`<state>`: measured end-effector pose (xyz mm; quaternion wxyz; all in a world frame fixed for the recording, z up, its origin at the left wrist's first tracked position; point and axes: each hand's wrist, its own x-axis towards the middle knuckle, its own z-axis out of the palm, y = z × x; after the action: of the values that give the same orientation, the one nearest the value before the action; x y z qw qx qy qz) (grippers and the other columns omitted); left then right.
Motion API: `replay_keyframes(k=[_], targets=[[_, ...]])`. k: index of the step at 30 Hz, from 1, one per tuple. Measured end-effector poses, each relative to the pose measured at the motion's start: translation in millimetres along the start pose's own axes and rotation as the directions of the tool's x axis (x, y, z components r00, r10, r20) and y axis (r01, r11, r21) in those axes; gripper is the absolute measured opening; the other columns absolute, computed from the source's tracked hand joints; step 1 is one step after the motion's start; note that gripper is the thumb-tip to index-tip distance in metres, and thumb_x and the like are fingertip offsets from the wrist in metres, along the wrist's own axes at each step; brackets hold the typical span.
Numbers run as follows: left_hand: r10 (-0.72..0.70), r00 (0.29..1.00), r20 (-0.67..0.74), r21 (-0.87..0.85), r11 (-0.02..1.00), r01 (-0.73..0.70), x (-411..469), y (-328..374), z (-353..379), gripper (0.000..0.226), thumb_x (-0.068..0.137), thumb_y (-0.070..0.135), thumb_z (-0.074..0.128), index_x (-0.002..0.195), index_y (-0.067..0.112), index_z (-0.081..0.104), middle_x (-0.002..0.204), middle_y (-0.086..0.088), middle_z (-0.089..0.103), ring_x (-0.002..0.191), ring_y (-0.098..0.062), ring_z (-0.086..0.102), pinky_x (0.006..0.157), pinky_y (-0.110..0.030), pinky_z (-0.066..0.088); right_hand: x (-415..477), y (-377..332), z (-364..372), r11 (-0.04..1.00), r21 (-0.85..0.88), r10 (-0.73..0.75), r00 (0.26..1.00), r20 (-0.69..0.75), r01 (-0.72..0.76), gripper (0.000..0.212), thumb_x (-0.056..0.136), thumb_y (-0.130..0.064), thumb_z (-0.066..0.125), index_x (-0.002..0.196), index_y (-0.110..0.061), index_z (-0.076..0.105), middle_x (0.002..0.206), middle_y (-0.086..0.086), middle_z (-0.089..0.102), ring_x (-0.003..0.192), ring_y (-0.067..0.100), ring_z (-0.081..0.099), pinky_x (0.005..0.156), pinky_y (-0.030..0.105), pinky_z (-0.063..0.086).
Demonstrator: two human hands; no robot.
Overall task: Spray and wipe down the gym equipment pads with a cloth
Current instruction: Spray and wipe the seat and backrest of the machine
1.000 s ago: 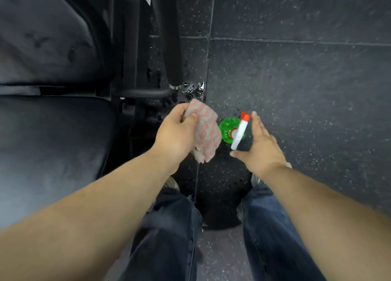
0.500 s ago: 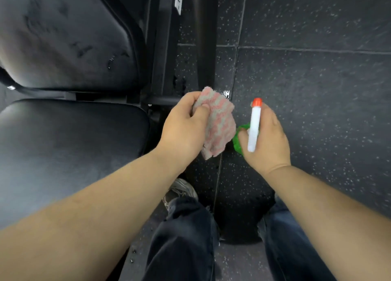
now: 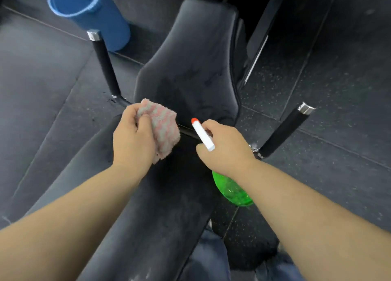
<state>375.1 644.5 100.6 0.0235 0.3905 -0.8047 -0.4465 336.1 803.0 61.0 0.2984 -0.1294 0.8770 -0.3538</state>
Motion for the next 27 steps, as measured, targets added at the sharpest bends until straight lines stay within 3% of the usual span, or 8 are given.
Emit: replay_keyframes(k=[4, 8, 12, 16, 20, 23, 25, 27], targets=[[-0.112, 0.991, -0.078, -0.014, 0.994, 0.111, 10.3, -21.5, -31.2, 0.021, 0.102, 0.023, 0.037, 0.102, 0.028, 0.057, 0.08, 0.013, 0.06, 0.068, 0.003, 0.056, 0.047, -0.005, 0.036, 20.5, -34.4, 3.4, 0.998, -0.054, 0.014, 1.0, 0.007, -0.013, 0.009, 0.084, -0.024, 0.056, 0.089, -0.02, 0.05, 0.077, -0.005, 0.052, 0.074, 0.023, 0.051, 0.06, 0.033, 0.036], [-0.182, 0.981, -0.068, -0.054, 0.982, 0.178, 2.2, -36.8, -48.3, 0.019, 0.103, 0.023, 0.037, 0.101, 0.031, 0.054, 0.083, 0.014, 0.058, 0.065, 0.014, 0.054, 0.05, -0.004, 0.037, 29.9, -51.7, 6.8, 0.988, -0.125, 0.087, 0.996, -0.032, -0.091, 0.01, 0.088, -0.023, 0.051, 0.091, -0.014, 0.047, 0.08, -0.002, 0.051, 0.074, 0.023, 0.049, 0.057, 0.033, 0.033], [-0.224, 0.974, -0.03, -0.128, 0.968, 0.218, -6.5, -41.9, -51.2, 0.025, 0.103, 0.022, 0.037, 0.095, 0.037, 0.055, 0.081, 0.013, 0.062, 0.068, -0.006, 0.058, 0.046, -0.011, 0.042, 27.1, -49.3, -4.0, 0.987, -0.085, 0.12, 0.974, -0.19, -0.138, 0.011, 0.087, -0.016, 0.051, 0.095, -0.012, 0.046, 0.083, 0.001, 0.055, 0.077, 0.027, 0.049, 0.059, 0.035, 0.034], [-0.232, 0.973, 0.023, -0.145, 0.962, 0.232, -16.0, -42.2, -44.8, 0.023, 0.103, 0.018, 0.038, 0.101, 0.03, 0.058, 0.079, 0.012, 0.062, 0.061, 0.01, 0.057, 0.045, -0.007, 0.039, 23.7, -45.9, -18.0, 0.996, -0.034, 0.075, 0.956, -0.284, -0.088, 0.016, 0.085, -0.013, 0.053, 0.1, -0.013, 0.054, 0.092, 0.004, 0.063, 0.084, 0.028, 0.056, 0.073, 0.04, 0.048], [-0.231, 0.971, 0.065, -0.121, 0.964, 0.238, -22.1, -42.7, -32.7, 0.024, 0.103, 0.021, 0.038, 0.098, 0.035, 0.058, 0.077, 0.008, 0.064, 0.059, 0.001, 0.06, 0.043, -0.01, 0.04, 25.4, -39.5, -24.9, 0.986, -0.097, 0.1, 0.956, -0.276, -0.132, 0.013, 0.085, -0.018, 0.054, 0.097, -0.013, 0.055, 0.085, 0.005, 0.061, 0.082, 0.031, 0.055, 0.072, 0.041, 0.048], [-0.227, 0.967, 0.113, -0.084, 0.968, 0.237, -24.2, -43.9, -21.5, 0.025, 0.1, 0.027, 0.038, 0.095, 0.042, 0.057, 0.071, 0.002, 0.066, 0.06, -0.019, 0.061, 0.055, -0.029, 0.049, 16.2, -28.0, -24.3, 0.983, -0.075, 0.144, 0.958, -0.246, -0.167, 0.012, 0.085, -0.018, 0.054, 0.096, -0.014, 0.054, 0.084, 0.003, 0.061, 0.081, 0.03, 0.056, 0.071, 0.041, 0.049], [-0.219, 0.965, 0.142, -0.071, 0.97, 0.23, -26.3, -41.4, -15.4, 0.025, 0.1, 0.028, 0.038, 0.095, 0.043, 0.057, 0.065, 0.001, 0.065, 0.056, -0.017, 0.06, 0.054, -0.03, 0.052, 5.8, -16.6, -21.2, 0.987, -0.05, 0.141, 0.966, -0.217, -0.155, 0.014, 0.085, -0.017, 0.056, 0.098, -0.015, 0.052, 0.087, 0.003, 0.063, 0.082, 0.028, 0.058, 0.073, 0.04, 0.051], [-0.196, 0.964, 0.179, -0.067, 0.975, 0.211, -32.0, -37.0, -5.0, 0.023, 0.102, 0.026, 0.039, 0.097, 0.039, 0.057, 0.062, 0.0, 0.065, 0.049, -0.007, 0.059, 0.047, -0.02, 0.05, -7.6, 1.9, -17.7, 0.989, -0.033, 0.138, 0.971, -0.195, -0.147, 0.018, 0.085, -0.016, 0.057, 0.102, -0.017, 0.052, 0.086, 0.001, 0.063, 0.082, 0.027, 0.058, 0.071, 0.039, 0.049]])
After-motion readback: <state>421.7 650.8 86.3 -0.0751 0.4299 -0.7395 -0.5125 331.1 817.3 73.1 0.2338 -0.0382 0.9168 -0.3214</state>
